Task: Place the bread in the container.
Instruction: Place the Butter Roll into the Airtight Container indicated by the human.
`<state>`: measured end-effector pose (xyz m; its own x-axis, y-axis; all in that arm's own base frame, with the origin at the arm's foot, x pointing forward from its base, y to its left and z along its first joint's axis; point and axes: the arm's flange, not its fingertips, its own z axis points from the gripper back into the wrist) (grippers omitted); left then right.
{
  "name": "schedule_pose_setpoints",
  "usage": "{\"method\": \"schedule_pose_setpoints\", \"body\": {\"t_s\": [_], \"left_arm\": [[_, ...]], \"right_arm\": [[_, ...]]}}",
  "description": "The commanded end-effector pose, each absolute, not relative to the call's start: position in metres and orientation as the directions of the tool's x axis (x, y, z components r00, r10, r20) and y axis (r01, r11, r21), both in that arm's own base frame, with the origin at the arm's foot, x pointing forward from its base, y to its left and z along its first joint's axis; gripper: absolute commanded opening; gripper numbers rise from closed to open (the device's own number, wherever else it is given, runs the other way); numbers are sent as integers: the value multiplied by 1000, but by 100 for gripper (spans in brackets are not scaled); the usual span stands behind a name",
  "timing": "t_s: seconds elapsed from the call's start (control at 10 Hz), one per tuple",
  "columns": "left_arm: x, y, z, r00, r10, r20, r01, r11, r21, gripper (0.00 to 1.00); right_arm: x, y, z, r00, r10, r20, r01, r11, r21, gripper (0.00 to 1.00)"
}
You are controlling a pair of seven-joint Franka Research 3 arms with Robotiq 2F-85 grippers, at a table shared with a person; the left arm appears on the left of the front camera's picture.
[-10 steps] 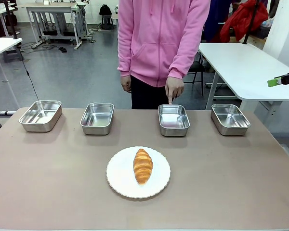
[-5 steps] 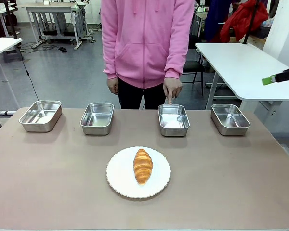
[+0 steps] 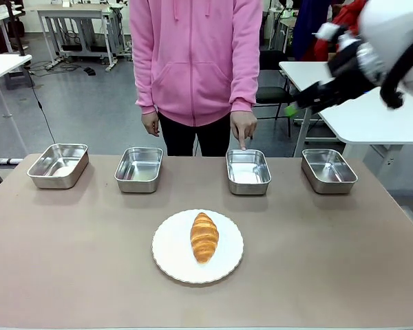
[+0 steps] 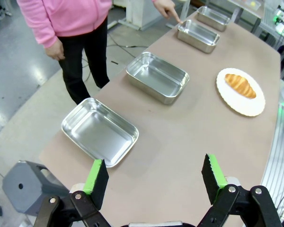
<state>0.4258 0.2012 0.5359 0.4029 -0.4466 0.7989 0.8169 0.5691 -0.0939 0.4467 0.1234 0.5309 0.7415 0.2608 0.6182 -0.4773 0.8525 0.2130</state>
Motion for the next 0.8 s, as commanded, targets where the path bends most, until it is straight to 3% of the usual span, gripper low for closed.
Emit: {"method": "schedule_pose_setpoints", "body": {"t_s": [0.0,0.2,0.4,0.7], "left_arm": [[424,202,538,393,-450,802,822,563,-87,100],[424,202,538,393,-450,802,822,563,-87,100],[424,202,538,393,-450,802,822,563,-87,100],[424,202,538,393,-450,802,822,563,-87,100]], "right_arm": [[441,193,522,840,199,505,-375,885,276,100],[422,265,497,864,231,447,-371,893,256,100],[402,322,454,910,21,414,-83,988,131,100],[373,354,417,938,98,333,-121,991,51,100]]}}
